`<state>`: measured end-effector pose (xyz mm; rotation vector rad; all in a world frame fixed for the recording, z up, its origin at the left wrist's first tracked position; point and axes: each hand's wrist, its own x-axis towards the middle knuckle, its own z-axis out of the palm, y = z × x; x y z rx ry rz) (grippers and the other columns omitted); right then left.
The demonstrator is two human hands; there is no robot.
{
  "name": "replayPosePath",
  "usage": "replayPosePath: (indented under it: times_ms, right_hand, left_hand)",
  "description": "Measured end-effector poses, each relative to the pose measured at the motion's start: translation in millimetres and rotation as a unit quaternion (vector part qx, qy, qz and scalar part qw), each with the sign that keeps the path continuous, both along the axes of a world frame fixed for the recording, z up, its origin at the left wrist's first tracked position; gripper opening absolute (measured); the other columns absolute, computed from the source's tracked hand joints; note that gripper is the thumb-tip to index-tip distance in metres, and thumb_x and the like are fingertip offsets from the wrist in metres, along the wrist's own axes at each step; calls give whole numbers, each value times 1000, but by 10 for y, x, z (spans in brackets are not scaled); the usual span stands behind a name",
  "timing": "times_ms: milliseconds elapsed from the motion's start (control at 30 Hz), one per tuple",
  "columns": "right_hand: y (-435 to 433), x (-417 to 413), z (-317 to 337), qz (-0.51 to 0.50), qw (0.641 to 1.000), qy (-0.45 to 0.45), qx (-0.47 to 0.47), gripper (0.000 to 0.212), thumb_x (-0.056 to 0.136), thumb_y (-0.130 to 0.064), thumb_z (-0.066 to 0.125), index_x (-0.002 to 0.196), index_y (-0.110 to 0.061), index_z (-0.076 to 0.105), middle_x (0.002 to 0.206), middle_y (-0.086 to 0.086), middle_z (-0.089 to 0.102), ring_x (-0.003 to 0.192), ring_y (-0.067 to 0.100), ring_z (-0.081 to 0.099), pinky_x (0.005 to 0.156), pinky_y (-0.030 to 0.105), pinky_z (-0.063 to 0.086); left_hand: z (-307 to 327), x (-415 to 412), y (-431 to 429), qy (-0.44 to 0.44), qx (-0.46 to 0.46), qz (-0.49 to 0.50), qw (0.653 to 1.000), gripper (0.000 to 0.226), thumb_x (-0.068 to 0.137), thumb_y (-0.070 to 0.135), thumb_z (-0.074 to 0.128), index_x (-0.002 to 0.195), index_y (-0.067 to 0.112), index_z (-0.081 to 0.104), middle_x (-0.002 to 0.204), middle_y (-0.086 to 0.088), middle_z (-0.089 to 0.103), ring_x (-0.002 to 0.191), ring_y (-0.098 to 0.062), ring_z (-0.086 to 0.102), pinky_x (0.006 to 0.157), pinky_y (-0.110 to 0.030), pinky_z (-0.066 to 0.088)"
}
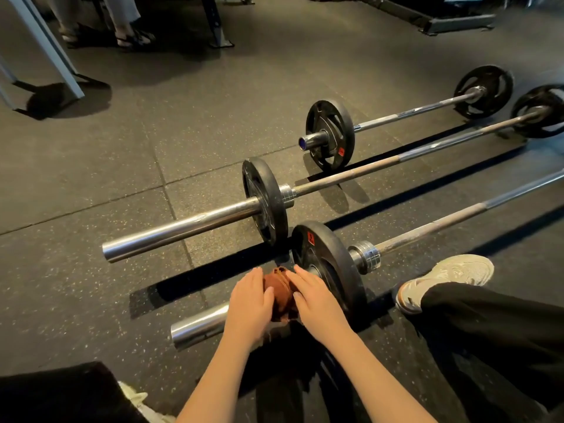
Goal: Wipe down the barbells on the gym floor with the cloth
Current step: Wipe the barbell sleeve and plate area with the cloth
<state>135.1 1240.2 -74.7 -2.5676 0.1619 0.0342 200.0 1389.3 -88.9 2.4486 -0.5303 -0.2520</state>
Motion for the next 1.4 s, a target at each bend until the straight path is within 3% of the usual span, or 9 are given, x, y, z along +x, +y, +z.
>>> replayPosePath:
  times_ms: [133,233,367,567,667,833,1033,1200,1400]
  right_hand:
    - [192,124,-46,99,993,18,-57,55,97,-30,53,149,-25,35,159,-6,26,147,18,15,119,32,10]
    - [152,178,-28,150,973,-3,-173,50,81,-31,72,127,-19,57,137,-1,54,132,25,43,110,40,36]
    - [-58,218,55,59,979,2,-194,34,81,-22,72,113,-17,63,126,1,59,124,25,50,106,37,38]
    - [360,120,53,-4,989,-1,-150,34,67,-9,81,95,-15,64,96,1,64,95,23,60,77,32,52]
    - [126,182,187,52,980,15,-192,34,83,-11,68,115,-14,57,117,3,58,111,24,53,90,32,45]
    - [248,113,80,-88,985,27,-143,47,91,-16,60,136,-19,45,137,-1,48,124,18,43,100,27,38]
    - [123,136,39,22,978,15,-206,37,92,-30,59,127,-21,51,134,-1,48,122,19,43,98,29,38]
    - [312,164,-83,-95,982,31,-164,59,84,-17,71,138,-14,48,147,3,42,138,21,35,115,34,31]
    - [186,299,2,99,983,7,-157,43,88,-32,64,128,-20,53,126,0,57,122,23,47,99,35,40]
  left_hand:
    - [-100,-70,340,-29,104,-49,993,30,96,28,48,124,16,49,117,2,57,107,-18,52,95,-29,34]
    - [-90,-67,386,-23,126,-58,990,23,96,29,50,116,18,50,114,3,57,104,-18,52,92,-29,36]
    - [-56,-22,363,-18,148,-55,987,16,95,33,53,93,20,44,102,2,59,95,-19,53,80,-30,35]
    - [-81,4,294,-37,170,-53,983,29,94,40,55,113,19,53,110,4,61,104,-18,54,88,-30,36]
    - [-54,22,286,-53,193,-57,978,27,94,44,53,110,23,52,110,8,61,104,-16,52,89,-29,34]
    - [-21,32,262,-48,212,-53,975,26,93,45,54,109,25,54,110,10,61,110,-15,50,97,-31,33]
    - [2,17,303,-56,197,-48,978,20,92,42,56,107,28,56,109,13,62,108,-13,50,93,-29,33]
    - [26,1,365,-53,181,-36,981,26,92,37,56,117,31,58,116,14,62,112,-12,51,94,-28,33]
    - [20,-88,524,-65,157,-12,985,21,91,25,58,111,28,64,110,8,66,101,-19,58,84,-32,40]
